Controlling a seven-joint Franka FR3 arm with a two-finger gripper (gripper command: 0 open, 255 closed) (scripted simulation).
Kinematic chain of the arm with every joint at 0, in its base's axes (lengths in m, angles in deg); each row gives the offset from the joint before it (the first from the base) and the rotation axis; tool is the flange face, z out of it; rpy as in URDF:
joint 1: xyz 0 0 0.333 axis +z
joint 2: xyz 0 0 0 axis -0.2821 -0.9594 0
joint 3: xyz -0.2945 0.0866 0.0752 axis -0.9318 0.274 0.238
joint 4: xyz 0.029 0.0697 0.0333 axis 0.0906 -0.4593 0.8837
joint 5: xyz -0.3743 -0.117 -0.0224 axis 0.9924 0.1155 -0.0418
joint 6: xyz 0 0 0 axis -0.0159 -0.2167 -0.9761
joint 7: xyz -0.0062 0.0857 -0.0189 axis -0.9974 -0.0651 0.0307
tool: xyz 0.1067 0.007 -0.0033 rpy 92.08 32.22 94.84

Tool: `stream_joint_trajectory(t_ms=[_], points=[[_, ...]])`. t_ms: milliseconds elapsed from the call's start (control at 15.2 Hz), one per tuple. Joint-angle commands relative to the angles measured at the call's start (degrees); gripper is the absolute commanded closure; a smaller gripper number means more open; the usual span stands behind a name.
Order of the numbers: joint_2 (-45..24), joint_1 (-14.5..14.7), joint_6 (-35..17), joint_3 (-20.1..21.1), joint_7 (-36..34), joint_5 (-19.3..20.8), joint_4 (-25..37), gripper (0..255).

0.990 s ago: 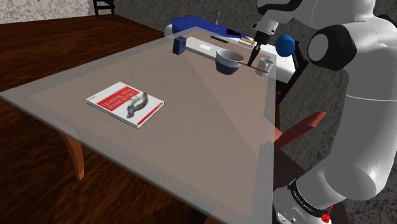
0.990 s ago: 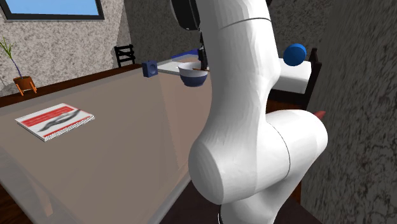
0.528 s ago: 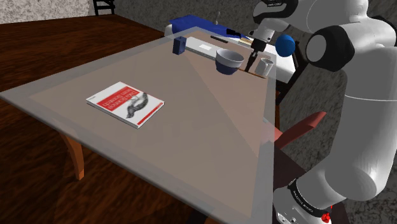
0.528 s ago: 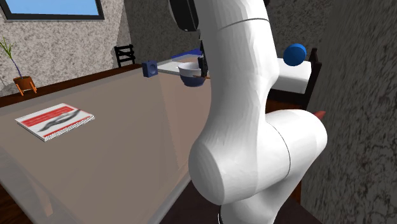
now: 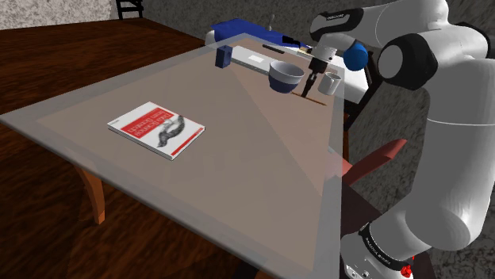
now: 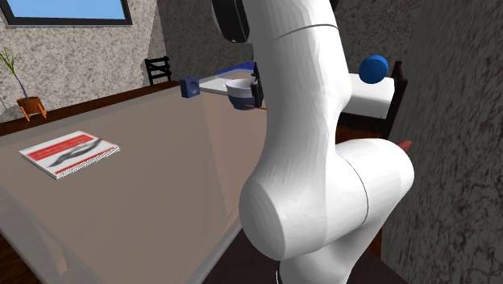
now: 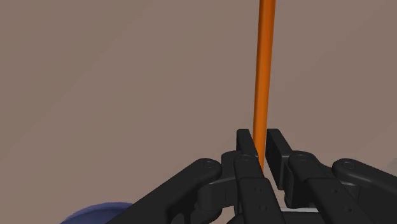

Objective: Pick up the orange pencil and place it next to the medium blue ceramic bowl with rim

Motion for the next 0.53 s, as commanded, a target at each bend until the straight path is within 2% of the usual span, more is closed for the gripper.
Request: stream_joint_trajectory(t_ms=[0, 462], points=[[-0.4, 0.0, -1.2, 0.1, 0.3, -0.3, -0.9, 255], [-1.7, 0.1, -4.4, 0.6, 1.1, -1.1, -3.0, 255]])
